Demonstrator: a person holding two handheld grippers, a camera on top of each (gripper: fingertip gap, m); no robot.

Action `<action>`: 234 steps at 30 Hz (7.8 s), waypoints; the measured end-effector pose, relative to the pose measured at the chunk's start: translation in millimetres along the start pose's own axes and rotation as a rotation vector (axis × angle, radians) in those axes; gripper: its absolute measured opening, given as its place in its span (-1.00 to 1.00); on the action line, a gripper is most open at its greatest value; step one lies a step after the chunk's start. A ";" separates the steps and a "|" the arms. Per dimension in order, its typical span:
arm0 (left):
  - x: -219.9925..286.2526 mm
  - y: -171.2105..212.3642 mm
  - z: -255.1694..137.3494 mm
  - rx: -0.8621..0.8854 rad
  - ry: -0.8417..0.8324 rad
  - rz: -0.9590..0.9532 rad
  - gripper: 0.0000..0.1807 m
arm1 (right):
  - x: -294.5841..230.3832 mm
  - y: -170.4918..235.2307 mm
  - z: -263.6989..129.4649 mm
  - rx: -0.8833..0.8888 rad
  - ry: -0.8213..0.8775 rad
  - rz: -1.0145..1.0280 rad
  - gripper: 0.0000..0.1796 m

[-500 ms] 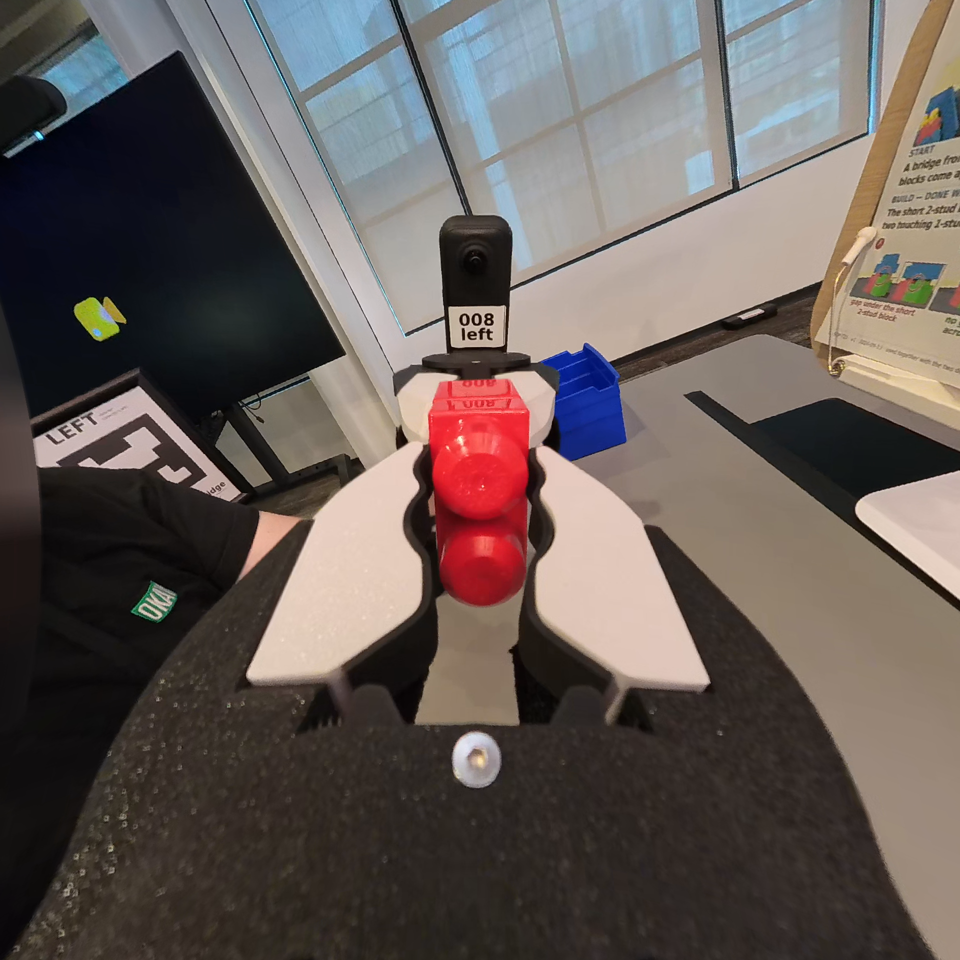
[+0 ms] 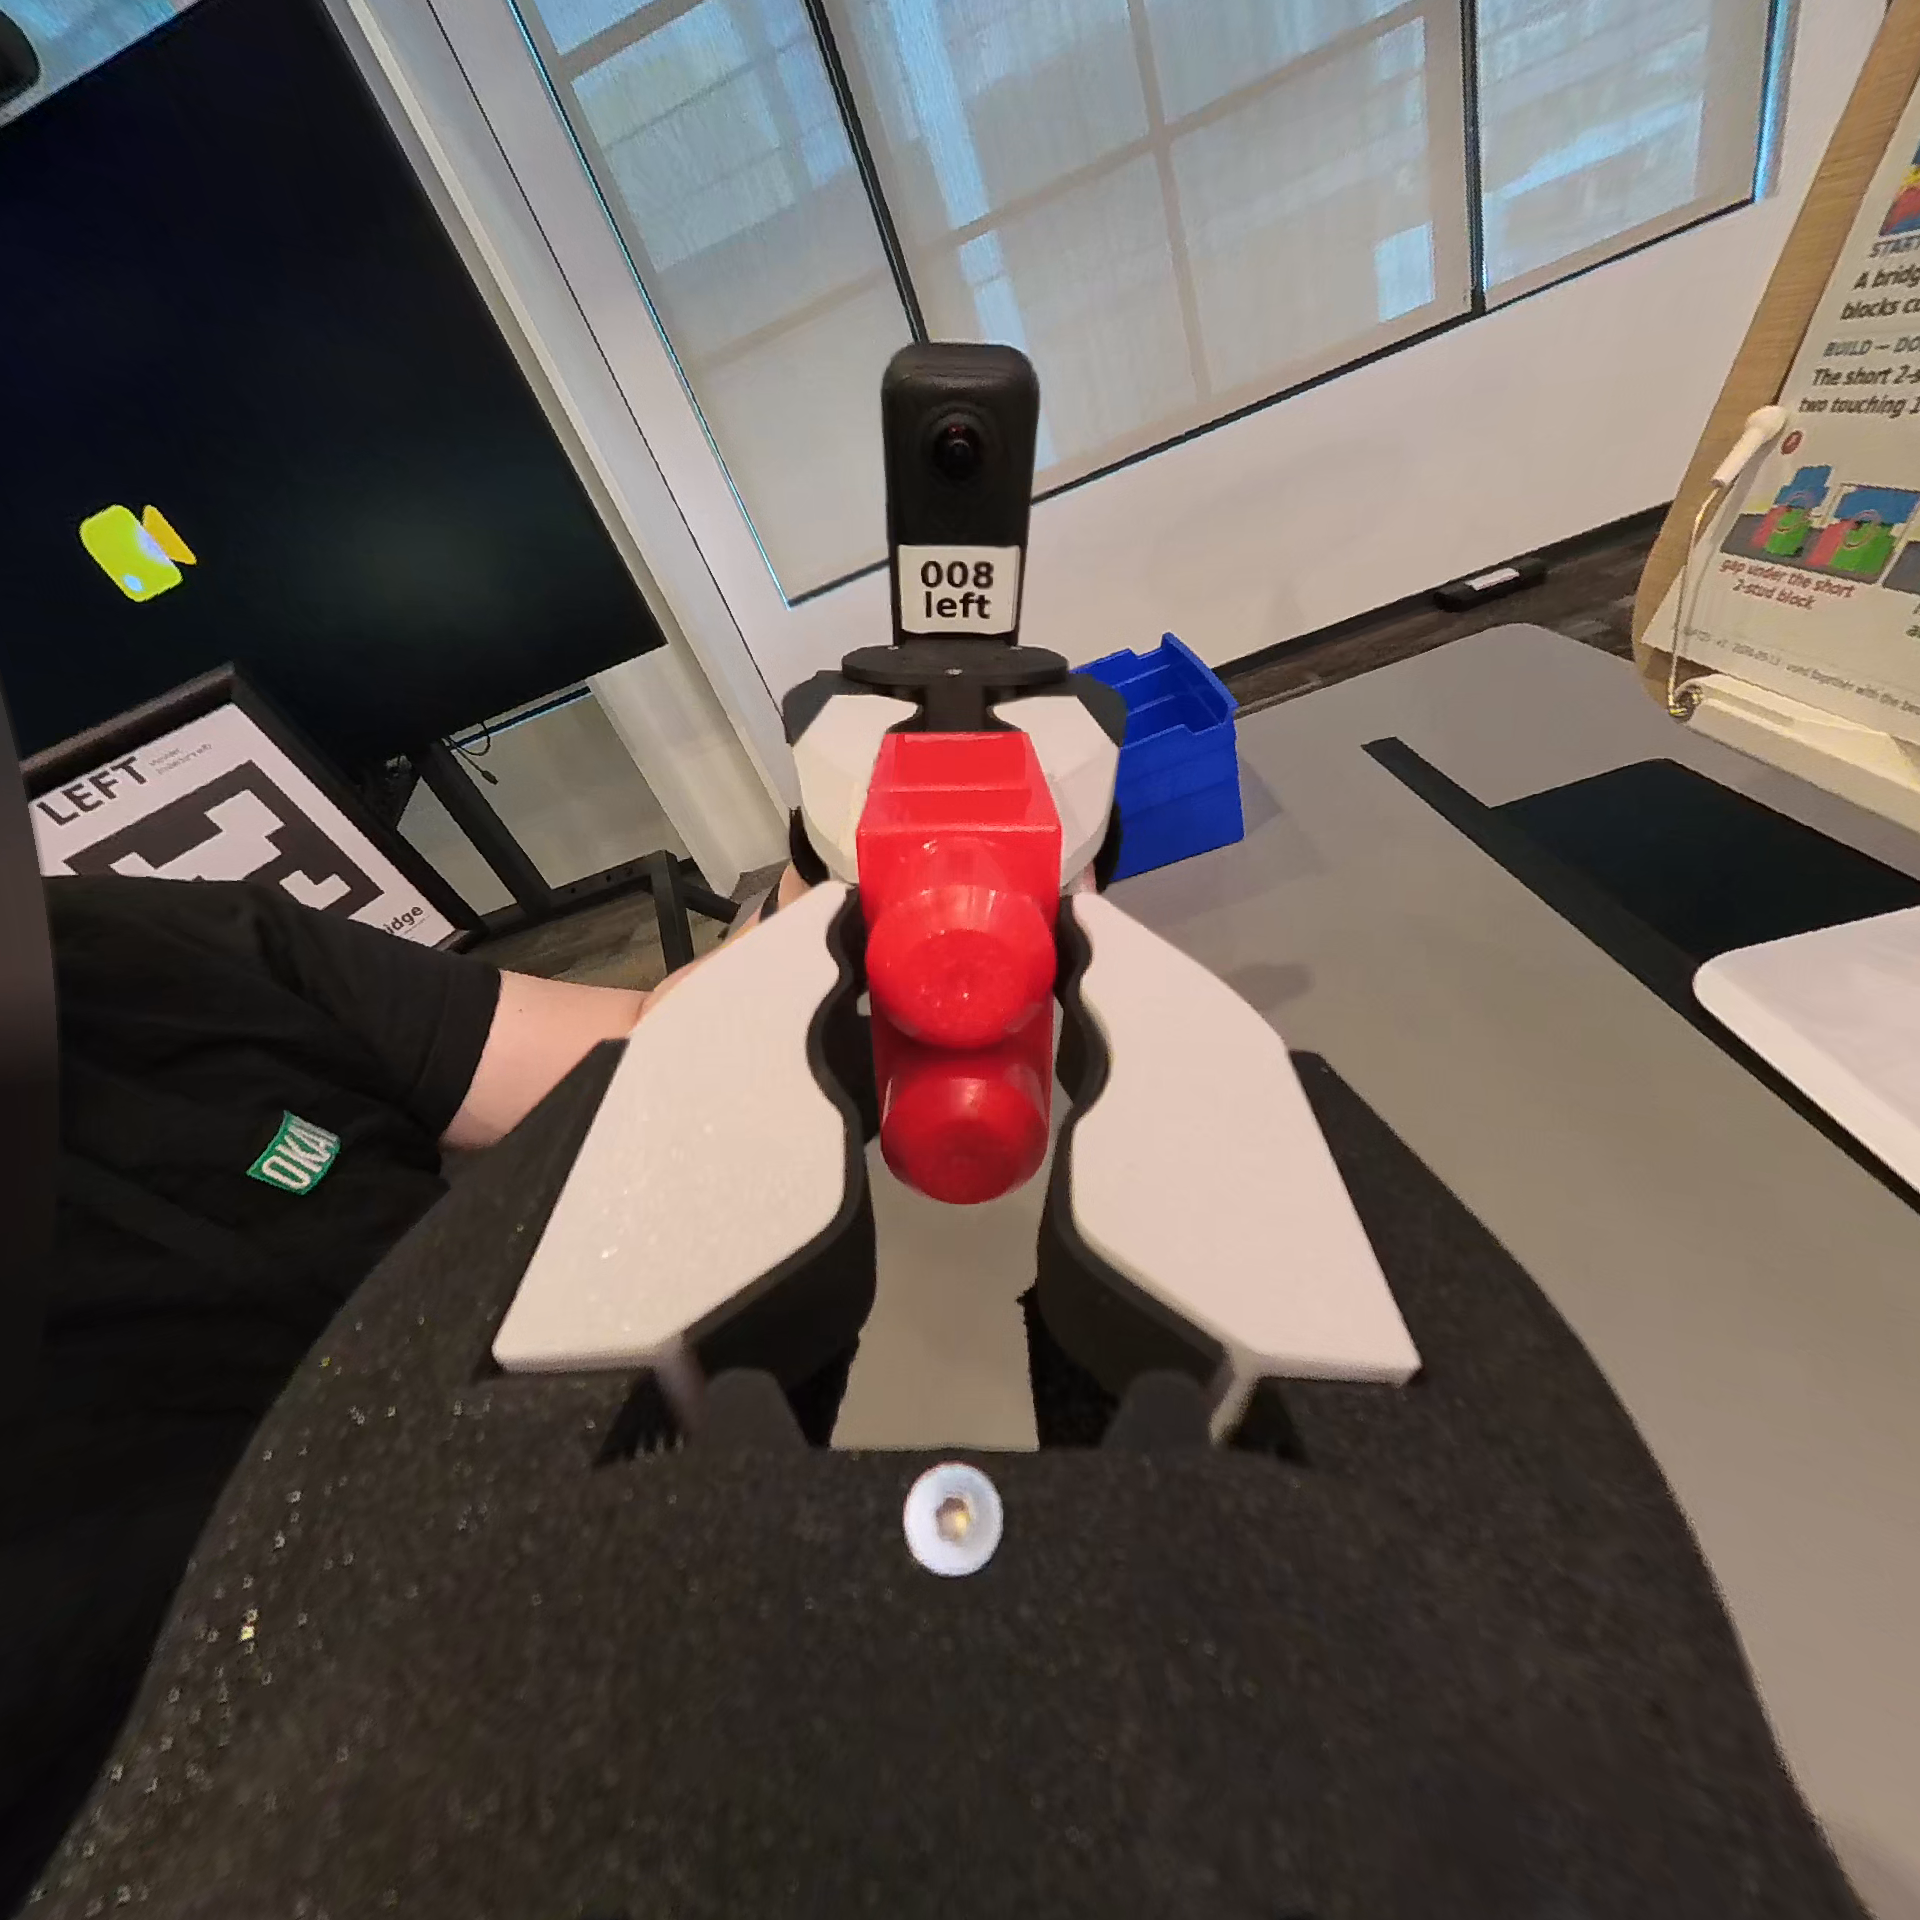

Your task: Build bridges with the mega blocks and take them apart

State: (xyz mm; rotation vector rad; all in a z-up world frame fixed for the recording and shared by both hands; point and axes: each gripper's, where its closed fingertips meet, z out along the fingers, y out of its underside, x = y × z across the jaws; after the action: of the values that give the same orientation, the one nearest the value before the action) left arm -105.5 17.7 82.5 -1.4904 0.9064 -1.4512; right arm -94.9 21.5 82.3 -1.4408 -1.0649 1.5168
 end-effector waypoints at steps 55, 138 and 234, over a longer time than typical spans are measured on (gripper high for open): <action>9.7 5.8 9.2 -0.023 0.040 0.017 -0.61 | -7.4 -4.5 -0.5 0.024 -0.058 0.076 -0.62; -7.3 8.1 1.2 -0.016 0.022 -0.066 -0.62 | 8.1 8.1 4.9 -0.056 0.043 0.093 -0.62; -20.4 -42.9 -28.8 0.381 -0.007 -0.117 -0.30 | 21.0 -26.5 12.1 0.165 0.319 -0.293 -0.60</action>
State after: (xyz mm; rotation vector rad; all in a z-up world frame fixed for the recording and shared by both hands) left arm -138.1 50.4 113.4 -1.2769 0.5062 -1.5980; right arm -108.5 49.6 99.9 -1.2950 -0.8887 1.0973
